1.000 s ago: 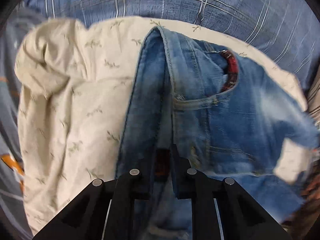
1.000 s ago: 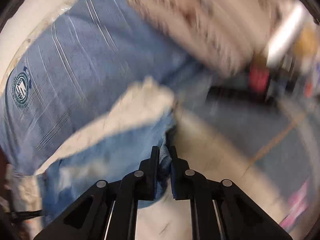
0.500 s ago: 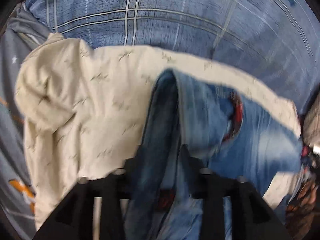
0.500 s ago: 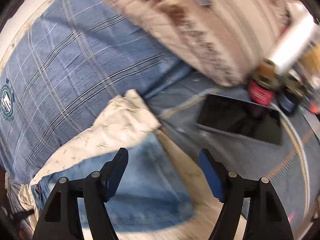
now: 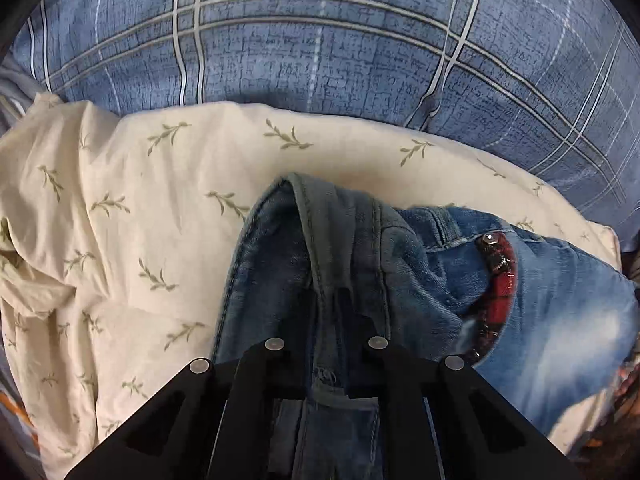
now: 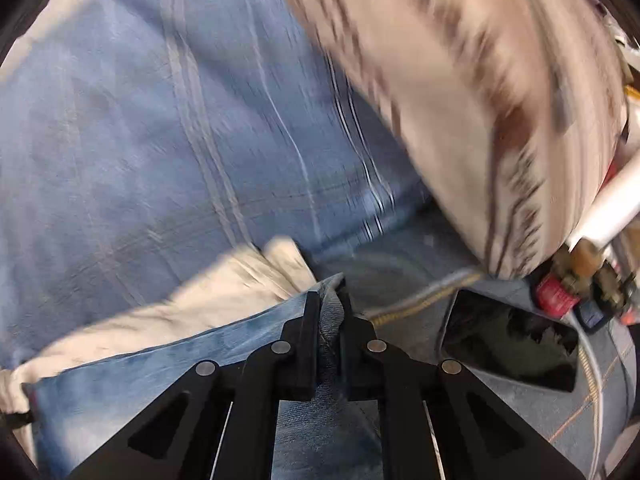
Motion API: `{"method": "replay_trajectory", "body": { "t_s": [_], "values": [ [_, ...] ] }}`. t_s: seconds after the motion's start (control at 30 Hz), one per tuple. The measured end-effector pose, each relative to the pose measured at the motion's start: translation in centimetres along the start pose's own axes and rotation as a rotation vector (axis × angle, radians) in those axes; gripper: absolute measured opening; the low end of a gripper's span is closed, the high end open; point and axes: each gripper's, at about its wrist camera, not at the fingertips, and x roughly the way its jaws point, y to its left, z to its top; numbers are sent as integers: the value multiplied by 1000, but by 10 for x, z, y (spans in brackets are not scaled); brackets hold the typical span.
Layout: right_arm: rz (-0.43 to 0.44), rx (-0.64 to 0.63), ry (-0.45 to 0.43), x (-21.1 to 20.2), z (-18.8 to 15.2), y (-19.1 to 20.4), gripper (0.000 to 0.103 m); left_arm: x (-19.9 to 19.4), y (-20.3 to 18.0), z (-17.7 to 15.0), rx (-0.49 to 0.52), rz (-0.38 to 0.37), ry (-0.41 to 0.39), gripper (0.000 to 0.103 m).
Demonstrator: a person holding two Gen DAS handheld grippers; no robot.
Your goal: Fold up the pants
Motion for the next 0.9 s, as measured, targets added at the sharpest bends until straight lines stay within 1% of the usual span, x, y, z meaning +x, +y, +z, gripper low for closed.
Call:
{"method": "replay_trajectory", "body": {
  "t_s": [0.03, 0.07, 0.1, 0.13, 0.17, 0.2, 0.23, 0.27, 0.3, 0.33, 0.37, 0.4, 0.43, 0.47, 0.53, 0.57, 0.63, 0.67, 0.7, 0.73, 0.77, 0.8, 0.83, 0.87, 0.9],
  "values": [
    [-28, 0, 47, 13, -6, 1, 11, -1, -4, -1, 17, 17, -4, 10],
    [-69, 1, 114, 30, -12, 2, 15, -4, -4, -2, 20, 17, -1, 10],
    [-76, 2, 135, 34, -16, 1, 15, -7, -2, -4, 17, 7, 7, 10],
    [-65, 5, 119, 30, -18, 0, 16, -13, 3, -6, 18, -3, 12, 10],
    [-47, 14, 80, 19, -19, -3, 19, -23, 11, -11, 20, -16, 6, 13],
    [-13, 35, 28, -3, -21, -12, 24, -32, 19, -15, 22, -33, -2, 15],
    [15, 52, 6, -15, -26, -17, 35, -42, 28, -23, 25, -41, -3, 14],
    [75, 76, -20, -38, -34, -29, 43, -50, 35, -31, 29, -49, 1, 17],
    [124, 84, -32, -54, -41, -37, 47, -58, 46, -43, 35, -72, 7, 22],
    [179, 86, -37, -71, -52, -47, 54, -66, 58, -57, 40, -104, 14, 25],
    [236, 80, -26, -88, -70, -58, 63, -74, 69, -69, 43, -128, 16, 32],
    [278, 66, -2, -100, -85, -66, 66, -82, 76, -85, 50, -158, 17, 40],
    [291, 51, 17, -109, -102, -75, 67, -88, 81, -102, 59, -188, 21, 45],
    [291, 30, 42, -117, -123, -83, 67, -93, 85, -113, 66, -209, 30, 53],
    [298, 24, 86, -127, -157, -98, 67, -98, 94, -143, 82, -266, 65, 54],
    [307, 40, 112, -130, -177, -106, 67, -99, 94, -161, 94, -285, 88, 54],
    [293, 72, 142, -132, -201, -116, 67, -97, 94, -180, 105, -307, 114, 55],
    [280, 96, 153, -128, -214, -120, 67, -93, 92, -187, 104, -316, 127, 56],
    [276, 117, 159, -120, -222, -121, 67, -85, 90, -194, 112, -305, 141, 56],
    [275, 126, 155, -120, -226, -119, 67, -80, 86, -200, 127, -275, 147, 54],
    [259, 122, 137, -118, -231, -115, 62, -74, 84, -201, 135, -250, 145, 49],
    [217, 92, 107, -119, -231, -108, 51, -76, 83, -203, 137, -214, 133, 40],
    [194, 52, 96, -123, -231, -102, 19, -81, 83, -203, 128, -200, 127, 37],
    [161, 17, 78, -131, -228, -95, 17, -85, 84, -202, 120, -208, 118, 36],
    [151, 0, 22, -146, -224, -91, 15, -92, 87, -202, 99, -222, 98, 37]
  ]
}}
